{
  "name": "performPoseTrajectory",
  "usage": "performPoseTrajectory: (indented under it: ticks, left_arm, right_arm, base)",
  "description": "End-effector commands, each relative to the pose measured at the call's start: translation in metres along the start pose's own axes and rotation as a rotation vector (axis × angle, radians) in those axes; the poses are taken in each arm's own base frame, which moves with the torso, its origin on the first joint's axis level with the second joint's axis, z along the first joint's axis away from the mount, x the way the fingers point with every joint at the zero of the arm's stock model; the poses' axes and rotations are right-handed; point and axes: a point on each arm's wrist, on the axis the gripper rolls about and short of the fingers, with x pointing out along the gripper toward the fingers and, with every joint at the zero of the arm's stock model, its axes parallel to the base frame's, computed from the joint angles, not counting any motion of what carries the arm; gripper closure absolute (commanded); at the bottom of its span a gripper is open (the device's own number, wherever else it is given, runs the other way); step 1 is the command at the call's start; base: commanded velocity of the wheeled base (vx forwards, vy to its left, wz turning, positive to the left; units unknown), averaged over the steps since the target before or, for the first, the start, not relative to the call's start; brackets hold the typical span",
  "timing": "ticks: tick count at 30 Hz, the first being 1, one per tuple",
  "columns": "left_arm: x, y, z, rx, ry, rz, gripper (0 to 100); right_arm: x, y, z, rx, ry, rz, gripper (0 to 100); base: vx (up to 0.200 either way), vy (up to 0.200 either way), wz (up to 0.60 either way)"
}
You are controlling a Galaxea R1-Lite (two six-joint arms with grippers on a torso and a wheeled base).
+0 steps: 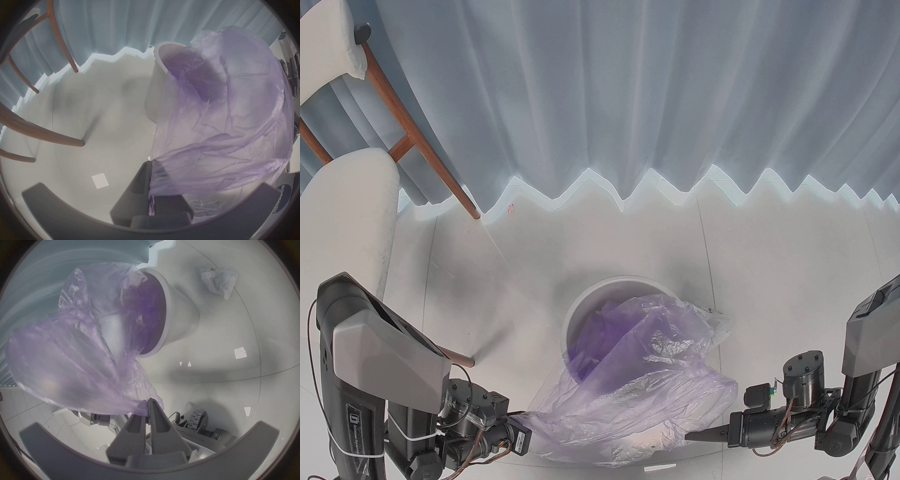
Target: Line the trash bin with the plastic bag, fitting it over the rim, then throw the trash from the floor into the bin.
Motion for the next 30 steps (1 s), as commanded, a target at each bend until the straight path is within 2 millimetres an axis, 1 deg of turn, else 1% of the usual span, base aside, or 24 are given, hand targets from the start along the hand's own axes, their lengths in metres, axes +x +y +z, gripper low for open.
performPoseTrajectory:
  ticks: [1, 5, 21, 30]
  left_arm:
    - [0.003, 0.0, -0.002, 0.0, 0.011, 0.005, 100]
    - [0.004, 0.004, -0.001, -0.012, 0.006, 0.018, 100]
    - [0.008, 0.008, 0.003, -0.026, -0.014, 0.031, 100]
    - [0.015, 0.015, 0.008, -0.049, -0.038, 0.055, 100]
  right_arm:
    - [0.0, -0.006, -0.005, 0.016, 0.023, -0.027, 100]
    - [0.0, -0.007, -0.005, 0.017, 0.023, -0.031, 100]
    - [0.001, -0.01, -0.004, 0.025, -0.004, -0.066, 100]
    - [-0.003, -0.013, 0.0, 0.018, -0.034, -0.078, 100]
  base:
    - [0.0, 0.0, 0.0]
    - [0.0, 0.0, 0.0]
    - [0.0, 0.0, 0.0]
    - [0.0, 0.0, 0.0]
